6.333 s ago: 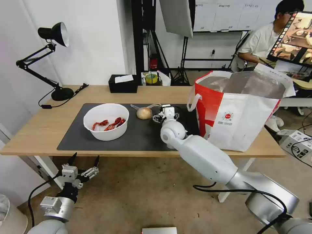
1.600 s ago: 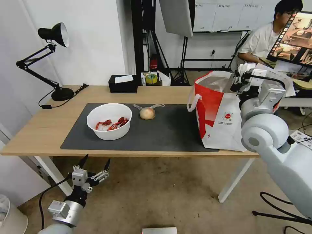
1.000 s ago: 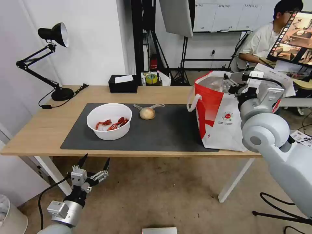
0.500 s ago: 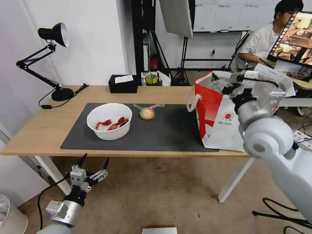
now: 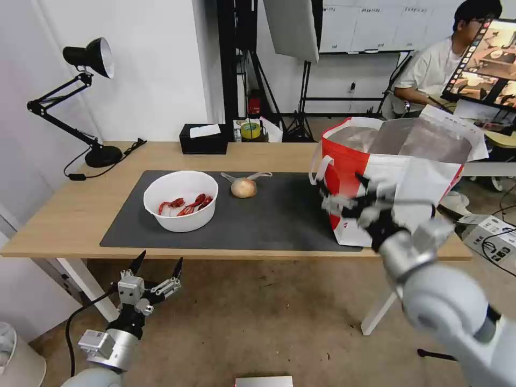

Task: Pick up the trash from the table and place it into the takeout bag.

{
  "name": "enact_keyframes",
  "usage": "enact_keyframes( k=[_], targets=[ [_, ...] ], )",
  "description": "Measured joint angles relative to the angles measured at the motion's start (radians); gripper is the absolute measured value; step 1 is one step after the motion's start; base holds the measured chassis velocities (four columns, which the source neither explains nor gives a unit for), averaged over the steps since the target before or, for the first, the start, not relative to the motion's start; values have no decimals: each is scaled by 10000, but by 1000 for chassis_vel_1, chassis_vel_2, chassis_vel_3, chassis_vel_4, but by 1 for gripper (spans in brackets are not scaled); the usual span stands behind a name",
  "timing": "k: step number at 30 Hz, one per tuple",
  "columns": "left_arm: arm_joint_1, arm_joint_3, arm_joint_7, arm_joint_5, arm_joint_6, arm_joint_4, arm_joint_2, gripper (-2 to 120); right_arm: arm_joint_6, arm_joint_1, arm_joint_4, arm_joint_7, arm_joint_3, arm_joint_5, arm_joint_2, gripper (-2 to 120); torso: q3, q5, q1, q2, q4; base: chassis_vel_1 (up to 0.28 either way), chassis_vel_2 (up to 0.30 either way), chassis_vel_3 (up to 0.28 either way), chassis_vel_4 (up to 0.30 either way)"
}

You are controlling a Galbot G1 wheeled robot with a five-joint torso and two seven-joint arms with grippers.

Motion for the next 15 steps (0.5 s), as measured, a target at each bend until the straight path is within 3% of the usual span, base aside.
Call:
enact_keyframes(
  k=[5,6,8,11,15],
  targets=[
    [34,-1,13,13,-40,23,-28,100,1283,-1536,-268,-445,390,-1160,625,100,0,-2,0,0,-1,0,0,0,0],
    [40,18,18,24,-45,31,-46,100,1893,-2002,-511,-582,468,-1585,891,100,0,-1,0,0,-1,0,0,0,0],
    [42,23,22,30,-46,37,-52,100,2125,-2143,-620,-642,486,-1754,984,100,0,1,0,0,-2,0,0,0,0],
    [72,52,58,67,-120,104,-81,100,3477,-2934,-1617,-971,483,-2590,1553,100,0,0,0,0,0,0,0,0,0],
    [80,63,65,74,-138,120,-89,100,3847,-3200,-2032,-1001,400,-2769,1756,100,0,0,0,0,-1,0,0,0,0]
  ],
)
